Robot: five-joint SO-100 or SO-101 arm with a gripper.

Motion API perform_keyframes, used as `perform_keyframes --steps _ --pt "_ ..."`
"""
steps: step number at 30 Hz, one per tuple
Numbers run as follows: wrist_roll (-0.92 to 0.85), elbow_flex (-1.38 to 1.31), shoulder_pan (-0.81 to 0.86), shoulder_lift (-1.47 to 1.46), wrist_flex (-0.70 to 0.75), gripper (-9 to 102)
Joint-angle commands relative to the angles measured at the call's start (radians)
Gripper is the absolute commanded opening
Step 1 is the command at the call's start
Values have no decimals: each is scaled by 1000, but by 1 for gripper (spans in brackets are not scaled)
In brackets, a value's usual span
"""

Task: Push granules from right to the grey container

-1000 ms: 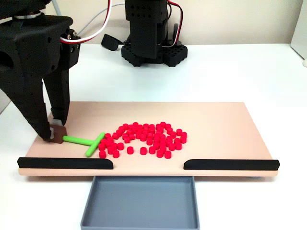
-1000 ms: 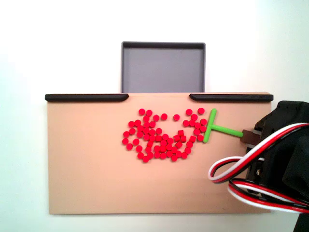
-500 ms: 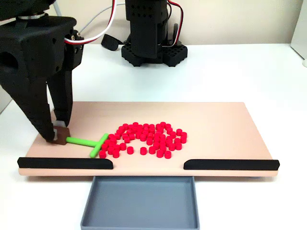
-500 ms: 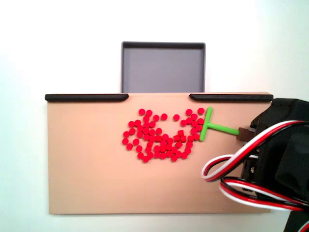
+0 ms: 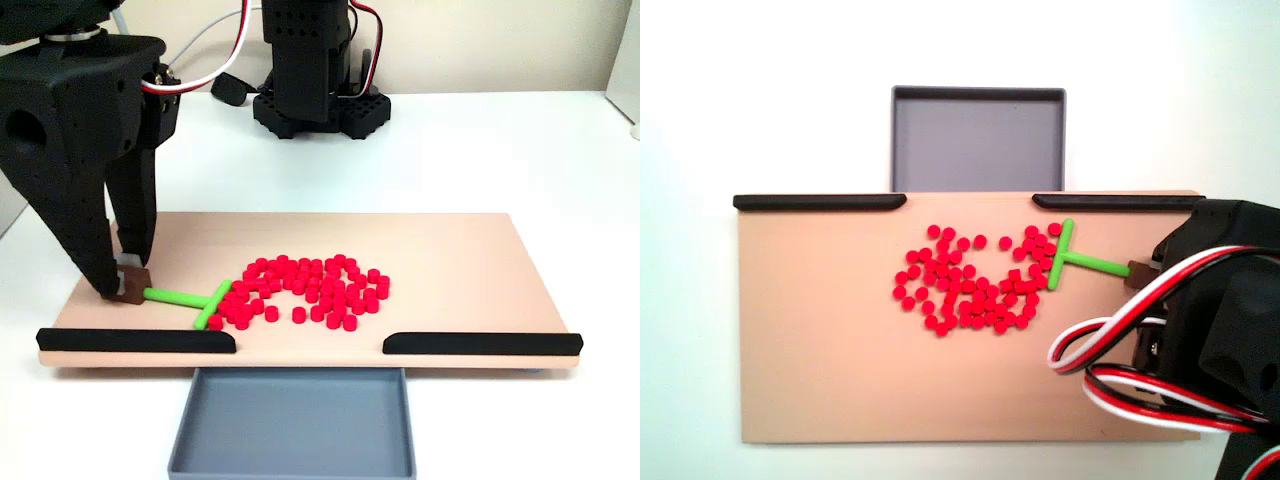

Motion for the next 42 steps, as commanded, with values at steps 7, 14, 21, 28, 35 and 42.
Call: perform_keyframes --steps 7,14,21,28,35,42 --pt "-160 -11 -18 -3 2 0" --pt "-160 -11 -25 -3 2 0" --pt "-156 -11 -31 -5 2 0" --pt "-140 -11 -38 -5 2 0" --pt "-110 -11 -43 -3 2 0" --pt "-74 -11 -44 -5 2 0"
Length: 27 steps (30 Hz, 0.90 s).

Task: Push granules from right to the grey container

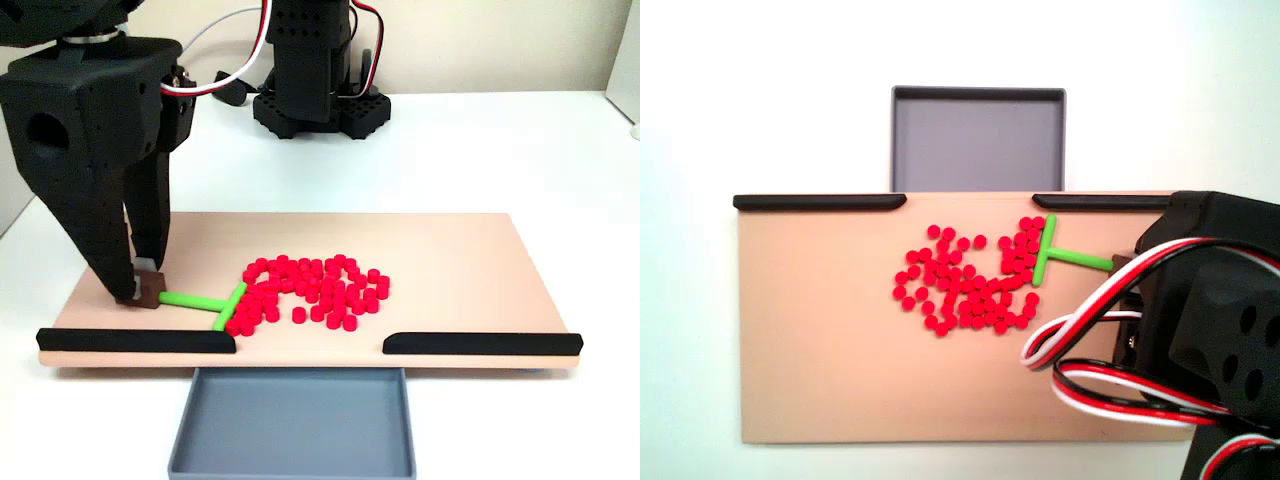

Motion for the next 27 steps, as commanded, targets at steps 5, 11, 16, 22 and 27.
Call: perform_keyframes --steps 5,11,16,22,27 --pt "-40 -8 -11 -2 6 0" --pt "21 -8 -15 -2 6 0" --pt "48 -8 -17 0 8 0" --pt "75 3 -20 8 14 0" --pt "77 8 -21 12 17 0"
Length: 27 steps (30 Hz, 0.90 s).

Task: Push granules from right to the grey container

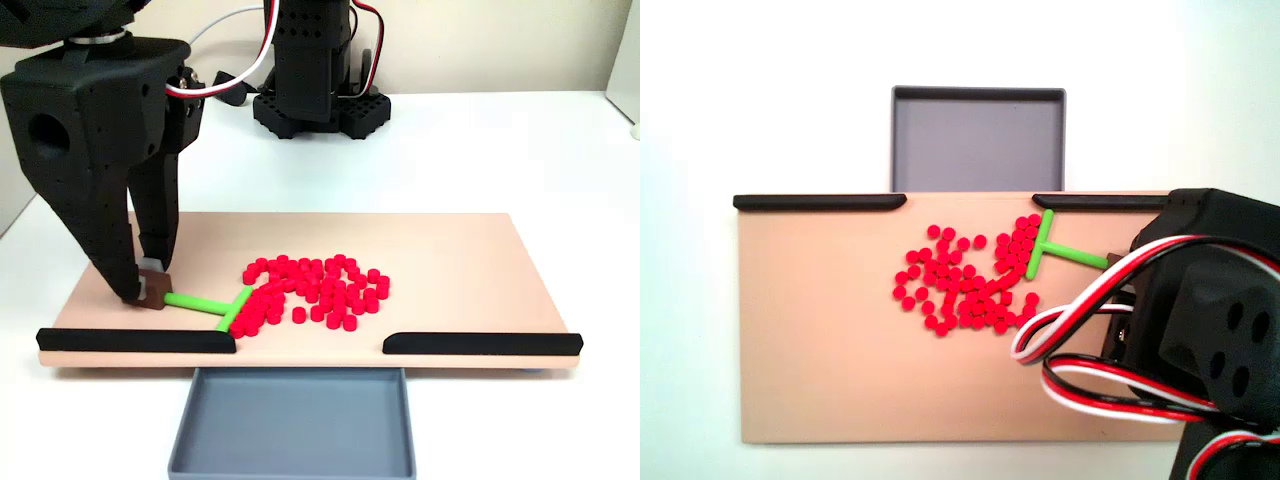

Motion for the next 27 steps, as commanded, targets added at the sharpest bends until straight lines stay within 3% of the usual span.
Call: perform_keyframes --steps 1,27 --pt "5 9 -12 12 12 0" --pt "72 15 -38 20 15 0"
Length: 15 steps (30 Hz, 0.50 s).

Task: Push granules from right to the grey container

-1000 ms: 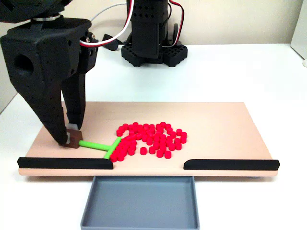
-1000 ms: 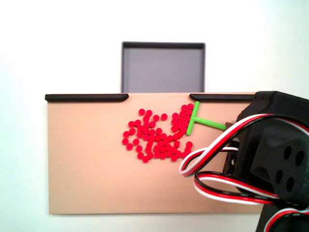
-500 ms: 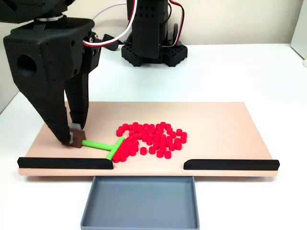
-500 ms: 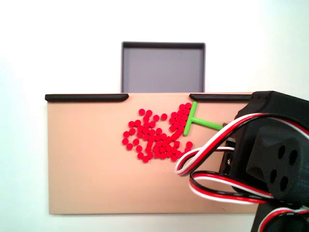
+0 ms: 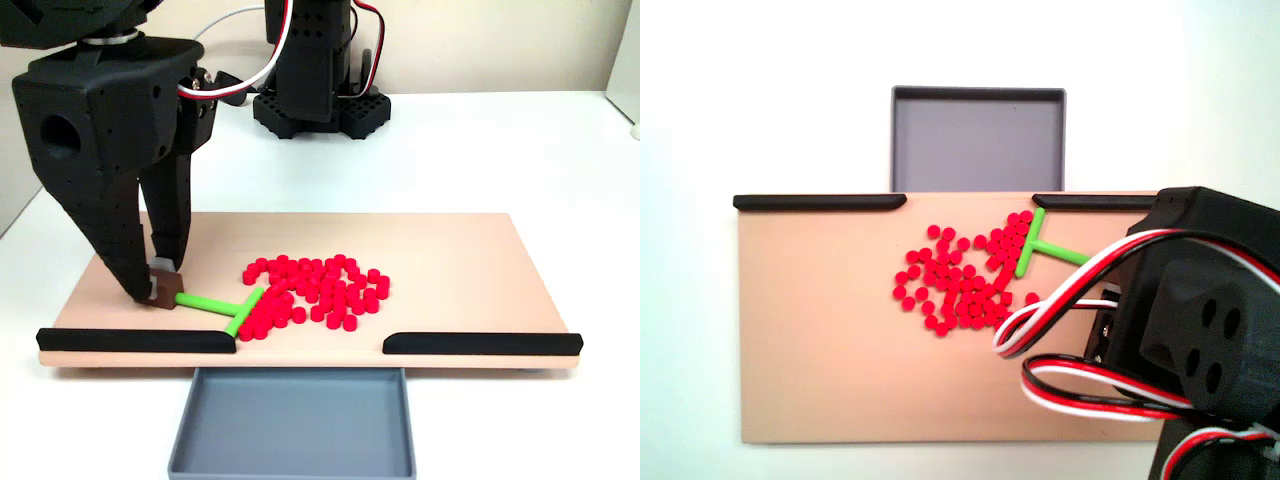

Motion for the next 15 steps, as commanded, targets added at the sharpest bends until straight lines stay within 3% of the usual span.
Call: perform_keyframes --steps 1,15 --pt "20 11 -18 18 9 0" --pt "46 11 -26 18 9 0"
